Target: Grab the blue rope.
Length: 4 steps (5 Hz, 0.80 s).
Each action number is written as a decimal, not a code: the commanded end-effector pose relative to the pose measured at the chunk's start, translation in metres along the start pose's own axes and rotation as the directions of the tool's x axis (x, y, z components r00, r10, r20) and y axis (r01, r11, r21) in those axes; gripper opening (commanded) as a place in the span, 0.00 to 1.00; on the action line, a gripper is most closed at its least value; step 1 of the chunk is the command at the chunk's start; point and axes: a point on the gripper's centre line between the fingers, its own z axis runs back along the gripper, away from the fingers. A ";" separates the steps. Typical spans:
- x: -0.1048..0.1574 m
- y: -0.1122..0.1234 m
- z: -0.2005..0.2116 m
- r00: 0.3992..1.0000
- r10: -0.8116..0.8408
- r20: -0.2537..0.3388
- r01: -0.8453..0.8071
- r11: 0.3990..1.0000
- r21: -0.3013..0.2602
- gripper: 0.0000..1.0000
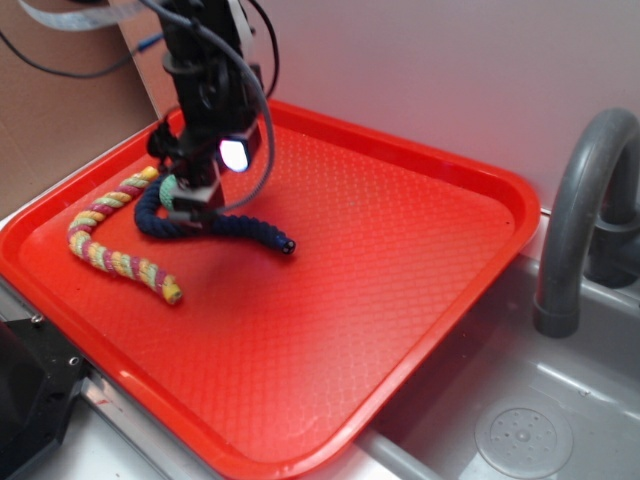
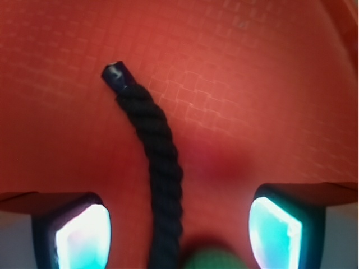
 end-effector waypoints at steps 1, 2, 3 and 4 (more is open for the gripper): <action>0.011 -0.001 -0.029 0.997 -0.030 -0.065 0.030 1.000 -0.005 1.00; 0.011 -0.005 -0.039 0.995 -0.048 -0.092 0.047 0.999 -0.015 1.00; 0.010 -0.014 -0.049 0.992 -0.058 -0.112 0.057 0.998 -0.011 1.00; 0.013 -0.020 -0.048 0.992 -0.071 -0.102 0.073 0.997 0.012 0.00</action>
